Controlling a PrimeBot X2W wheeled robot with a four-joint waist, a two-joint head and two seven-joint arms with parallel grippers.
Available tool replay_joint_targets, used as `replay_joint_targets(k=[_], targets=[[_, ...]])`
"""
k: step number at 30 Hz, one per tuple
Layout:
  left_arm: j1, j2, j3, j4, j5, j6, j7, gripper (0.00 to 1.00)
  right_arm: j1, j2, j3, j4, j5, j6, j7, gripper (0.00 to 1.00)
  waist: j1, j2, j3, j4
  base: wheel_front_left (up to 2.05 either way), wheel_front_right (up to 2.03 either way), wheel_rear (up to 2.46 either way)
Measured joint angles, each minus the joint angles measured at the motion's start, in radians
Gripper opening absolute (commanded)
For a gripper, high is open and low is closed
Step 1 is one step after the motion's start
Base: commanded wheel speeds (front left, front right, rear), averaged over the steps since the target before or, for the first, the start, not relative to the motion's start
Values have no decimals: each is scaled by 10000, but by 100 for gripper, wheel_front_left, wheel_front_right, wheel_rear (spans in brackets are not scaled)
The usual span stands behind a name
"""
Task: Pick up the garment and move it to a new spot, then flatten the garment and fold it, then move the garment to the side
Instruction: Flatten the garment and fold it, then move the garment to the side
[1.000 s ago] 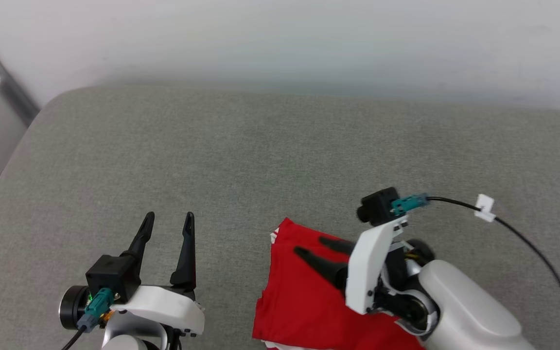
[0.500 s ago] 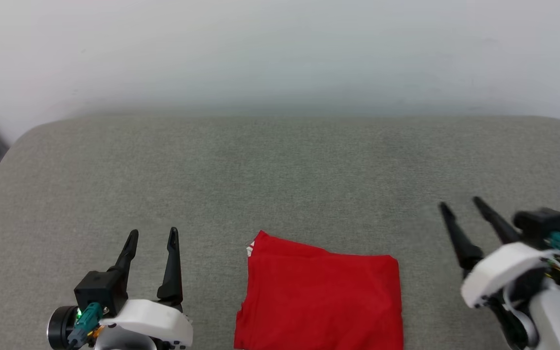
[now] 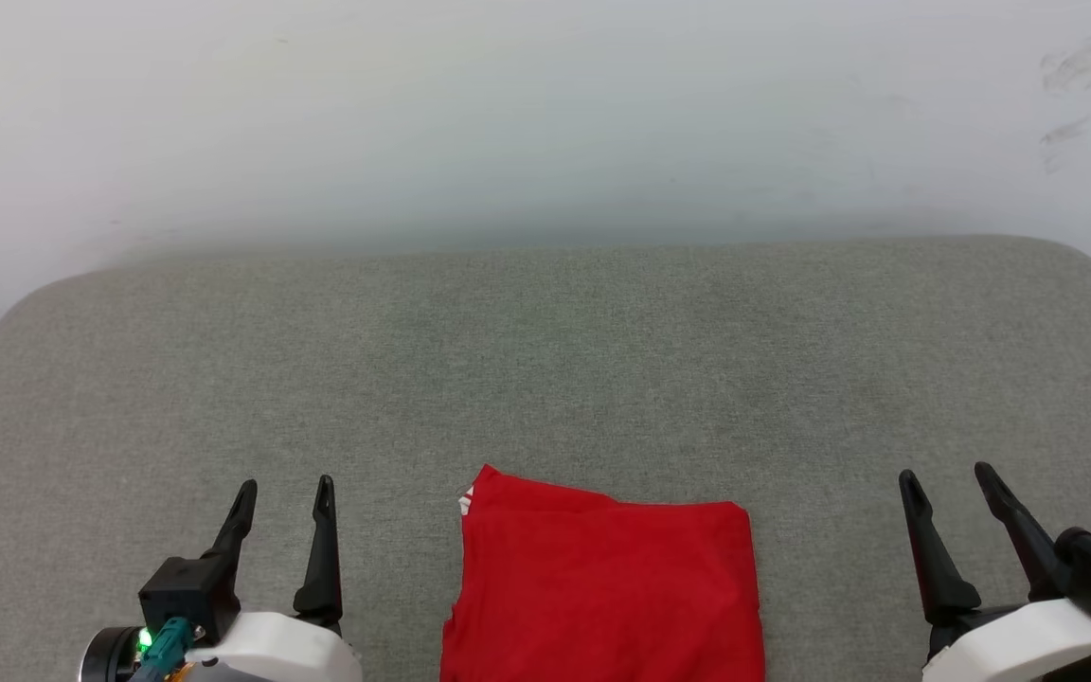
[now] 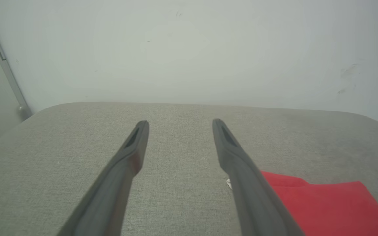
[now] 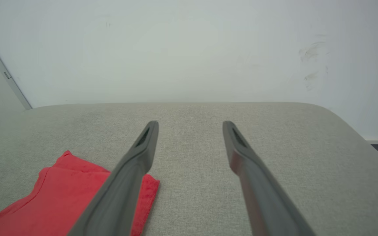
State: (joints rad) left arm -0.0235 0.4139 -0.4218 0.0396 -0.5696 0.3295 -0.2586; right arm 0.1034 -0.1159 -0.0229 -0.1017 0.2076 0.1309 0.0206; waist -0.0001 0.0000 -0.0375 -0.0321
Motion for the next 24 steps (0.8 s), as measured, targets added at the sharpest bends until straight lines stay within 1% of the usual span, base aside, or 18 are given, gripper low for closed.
replay_joint_targets(k=[6,13,15,18,22,24], targets=[[166,-52,134,52,19,-35,-13,100,392,222,-13,-654,-150,0,343,100,0,0,-3,-97,0,0,0],[165,-146,267,77,35,-102,-15,100,409,280,-96,-828,-165,0,686,100,0,0,44,-105,0,0,0],[163,-173,364,63,50,-102,-17,100,411,297,-226,-744,56,0,951,100,0,0,56,-94,0,0,0],[158,-240,510,25,140,-98,-17,100,407,286,-606,-290,869,0,1781,100,0,1,78,-51,0,0,0],[122,-454,675,-92,339,-136,-33,100,138,-240,-1544,725,1712,0,2922,100,0,1,139,153,0,0,0],[70,-554,727,-125,447,-207,-44,100,-99,-320,-1797,1310,2222,0,3743,100,0,0,185,310,0,0,0]])
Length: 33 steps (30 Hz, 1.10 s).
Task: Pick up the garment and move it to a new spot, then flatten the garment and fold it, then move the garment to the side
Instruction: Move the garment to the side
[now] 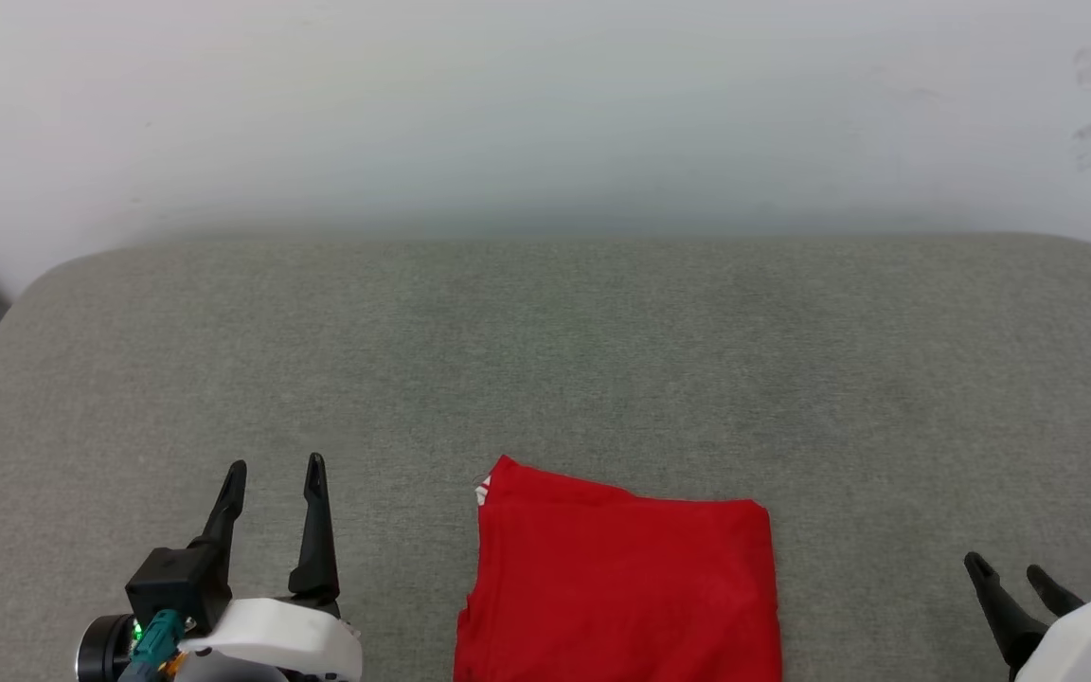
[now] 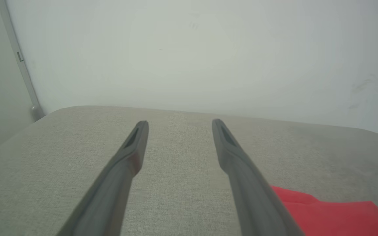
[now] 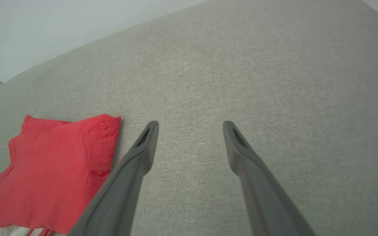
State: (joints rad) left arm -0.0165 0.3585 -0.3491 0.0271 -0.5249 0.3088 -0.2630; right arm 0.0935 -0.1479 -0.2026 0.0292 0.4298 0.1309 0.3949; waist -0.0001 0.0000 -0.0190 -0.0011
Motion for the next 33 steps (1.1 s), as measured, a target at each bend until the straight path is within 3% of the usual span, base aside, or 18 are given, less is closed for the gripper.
replay_joint_targets(k=[5,10,16,20,21,22,23,28,32,33], targets=[[-166,-249,61,-77,299,-165,0,100,-463,-96,-387,1269,1498,0,2583,100,0,0,197,471,0,0,0],[-405,-431,192,-90,520,-355,0,100,-1041,548,-336,1762,3302,0,4807,100,0,0,583,928,0,0,0],[-671,-579,242,6,658,-539,0,100,-1694,848,132,2414,4679,0,5271,100,1,0,1150,1282,0,0,0],[-852,-667,244,102,756,-656,0,100,-2033,905,531,2999,5158,6,5033,100,1,0,1432,1463,0,0,0],[-870,-675,253,127,790,-685,0,100,-2099,905,612,3116,5227,8,4934,94,0,0,1473,1491,0,0,0],[-888,-685,263,150,815,-709,0,100,-2172,905,715,3227,5231,8,4838,35,1,0,1502,1508,0,0,0],[-903,-698,267,184,823,-713,0,100,-2226,905,825,3310,5279,8,4769,0,1,0,1508,1513,0,0,0],[-891,-700,299,313,897,-755,0,100,-2293,754,1505,3346,5473,0,4381,0,1,0,1276,1411,0,0,0],[-788,-675,297,353,907,-775,0,100,-2348,318,2094,3066,5195,0,3946,0,1,0,1039,1274,0,0,0],[-676,-639,301,339,909,-767,0,100,-2382,-58,2631,2874,4625,0,3522,0,1,0,899,1112,0,0,0]])
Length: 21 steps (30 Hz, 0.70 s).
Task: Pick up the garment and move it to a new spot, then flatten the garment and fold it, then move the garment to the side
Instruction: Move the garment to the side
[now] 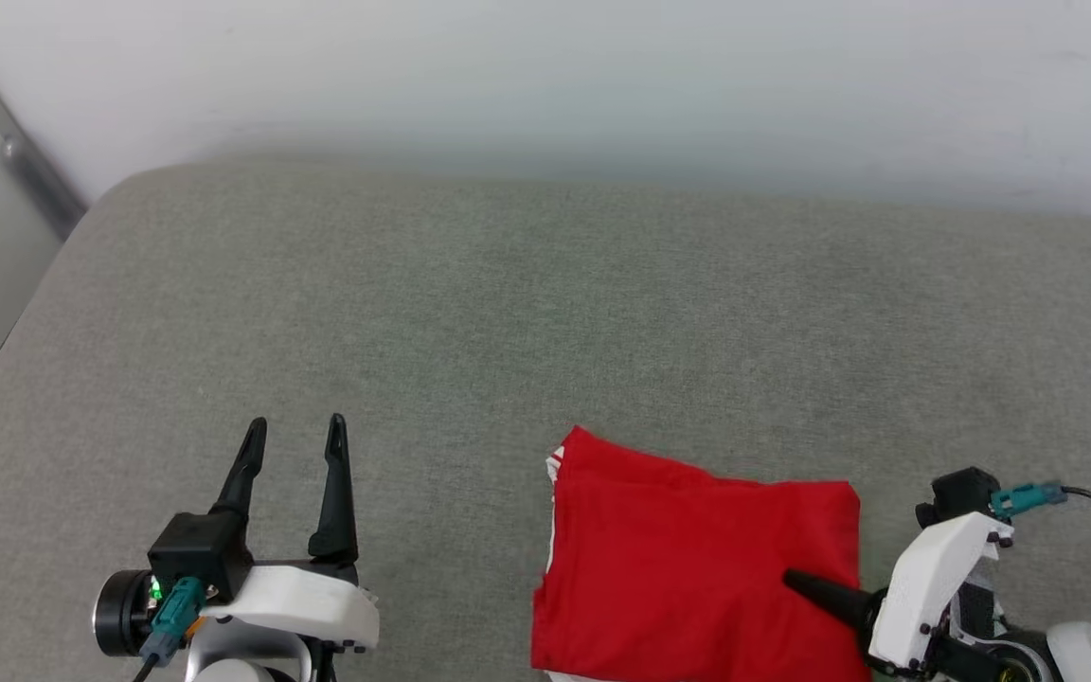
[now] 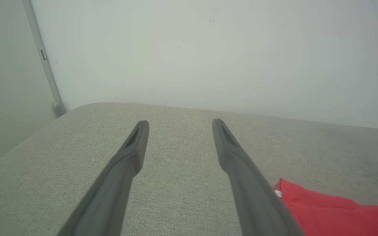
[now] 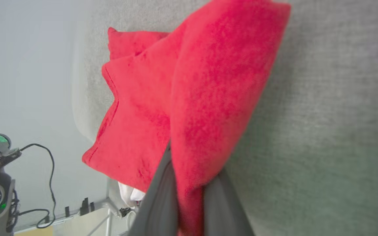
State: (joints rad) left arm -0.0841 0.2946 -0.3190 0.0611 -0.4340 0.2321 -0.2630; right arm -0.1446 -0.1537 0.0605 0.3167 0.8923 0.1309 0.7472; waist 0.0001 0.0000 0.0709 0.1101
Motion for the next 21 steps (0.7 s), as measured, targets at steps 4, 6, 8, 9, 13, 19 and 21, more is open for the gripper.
replay_joint_targets(k=[4,6,8,9,13,19,21], targets=[[74,61,2,-96,8,12,0,100,-195,-648,640,-86,-1151,0,-529,0,0,0,-128,-364,0,0,0],[100,59,-19,-159,23,21,0,100,-524,-991,882,23,-1900,0,-692,0,0,0,-165,-663,0,0,0],[121,52,-50,-240,36,8,0,100,-818,-1152,938,188,-2343,0,-769,0,0,0,-174,-1003,0,0,0],[128,48,-63,-270,48,13,0,100,-950,-1241,991,291,-2610,2,-782,0,0,0,-167,-1182,0,0,0],[72,31,-100,-481,105,13,0,100,-1537,-1538,1068,667,-3354,2,-915,0,0,0,-47,-1995,0,0,0],[-679,128,-291,-748,374,-121,119,100,-2699,-1860,1131,1335,-3942,4,-1440,0,0,0,585,-3284,0,0,0],[-964,173,-362,-796,453,-207,213,100,-3101,-1996,1239,1607,-4109,4,-1670,0,0,0,902,-3656,0,0,0]])
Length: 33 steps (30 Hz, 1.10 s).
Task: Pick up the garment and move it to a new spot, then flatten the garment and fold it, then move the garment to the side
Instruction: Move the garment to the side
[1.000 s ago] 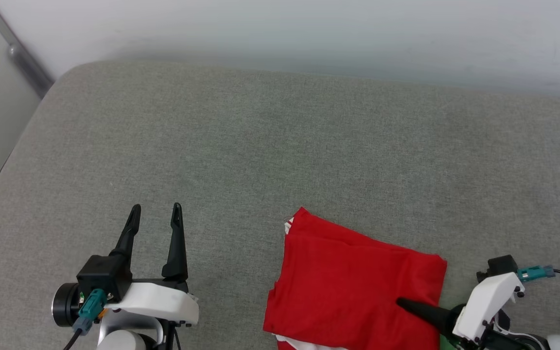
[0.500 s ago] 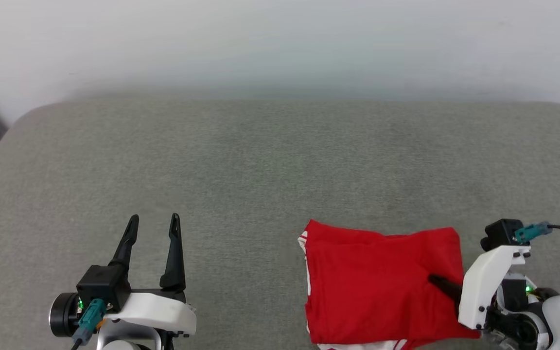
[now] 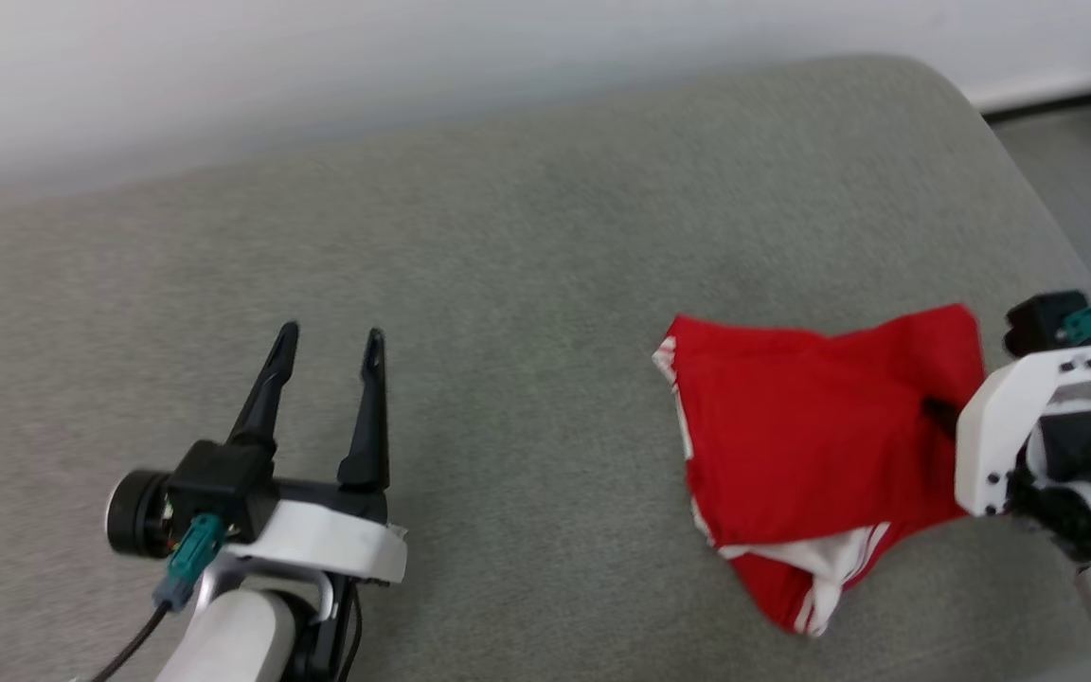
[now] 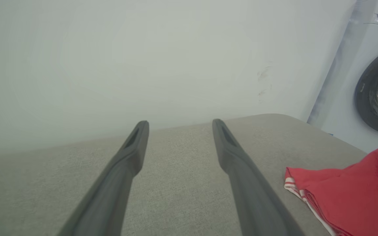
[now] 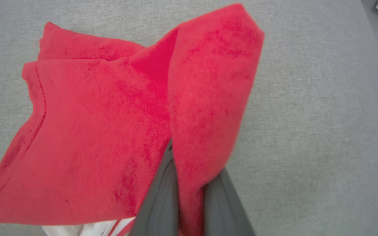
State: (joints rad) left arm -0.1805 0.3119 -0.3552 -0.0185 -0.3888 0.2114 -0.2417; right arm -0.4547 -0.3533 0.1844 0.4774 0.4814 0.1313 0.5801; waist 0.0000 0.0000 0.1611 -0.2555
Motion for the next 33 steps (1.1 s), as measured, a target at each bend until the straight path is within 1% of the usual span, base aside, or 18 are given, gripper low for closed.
replay_joint_targets(k=[5,10,16,19,21,22,23,24,28,33], targets=[[-796,132,-343,-163,301,-261,353,100,-1054,-351,-211,746,-453,0,-719,0,0,0,958,-717,0,0,0],[-1621,324,-533,-430,610,-445,717,100,-2226,-752,-897,1457,-1011,0,-1555,0,1,0,2053,-1098,0,0,0],[-2493,479,-663,-777,878,-619,1009,100,-3453,-1164,-1985,2403,-1739,0,-2656,0,1,0,3371,-1159,0,0,0],[-2839,506,-719,-842,961,-671,1083,100,-3894,-1175,-2460,2894,-2180,2,-3246,0,2,0,3942,-1069,0,0,0],[-2986,512,-754,-840,1005,-708,1099,100,-4090,-1055,-2805,3294,-2399,0,-3632,0,2,0,4248,-976,0,0,0],[-3018,512,-765,-828,1026,-708,1099,100,-4131,-955,-2909,3473,-2541,0,-3810,29,2,0,4364,-923,0,0,0],[-3023,510,-786,-817,1028,-708,1097,100,-4180,-815,-3070,3682,-2663,0,-4025,76,2,0,4459,-863,0,0,0],[-3024,510,-798,-792,1026,-709,1095,100,-4219,-704,-3193,3871,-2752,0,-4205,100,2,0,4522,-801,0,0,0],[-3026,537,-823,-633,1011,-754,1049,100,-4266,-533,-3636,4564,-3166,2,-4986,100,2,0,4528,-659,0,0,0],[-2876,520,-821,-313,823,-752,867,100,-4251,-639,-4109,4974,-3854,2,-5802,100,1,0,4073,-661,0,0,0]])
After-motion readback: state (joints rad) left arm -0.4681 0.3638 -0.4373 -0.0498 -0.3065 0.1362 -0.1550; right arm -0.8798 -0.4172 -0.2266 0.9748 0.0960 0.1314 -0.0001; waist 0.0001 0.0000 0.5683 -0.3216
